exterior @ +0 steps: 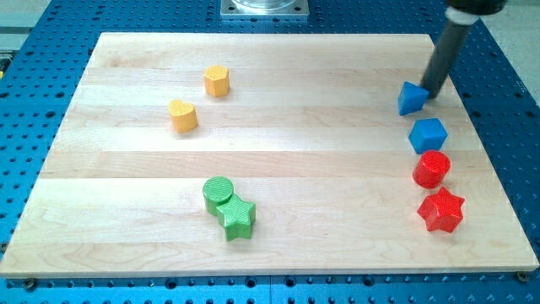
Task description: Push the triangle into the green blocks
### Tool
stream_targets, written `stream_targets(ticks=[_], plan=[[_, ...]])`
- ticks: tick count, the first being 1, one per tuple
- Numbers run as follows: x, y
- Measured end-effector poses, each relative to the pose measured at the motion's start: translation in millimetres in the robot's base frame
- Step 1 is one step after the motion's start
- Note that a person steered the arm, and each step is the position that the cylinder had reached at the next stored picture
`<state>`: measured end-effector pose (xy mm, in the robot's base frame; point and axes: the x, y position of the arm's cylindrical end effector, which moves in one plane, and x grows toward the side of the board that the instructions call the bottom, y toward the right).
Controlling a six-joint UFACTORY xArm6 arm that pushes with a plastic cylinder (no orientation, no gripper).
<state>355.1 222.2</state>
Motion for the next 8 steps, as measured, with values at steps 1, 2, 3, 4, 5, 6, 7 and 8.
stream_targets(ticks=[1,2,3,4,5,6,7,8], plan=[[23.6,-123.1],[-5.4,-87.1],[-8.3,-9.7],[61.0,-52.2],[94.4,-176.9],[91.6,-163.2],[67.7,-95.2],[118.2,-138.5]])
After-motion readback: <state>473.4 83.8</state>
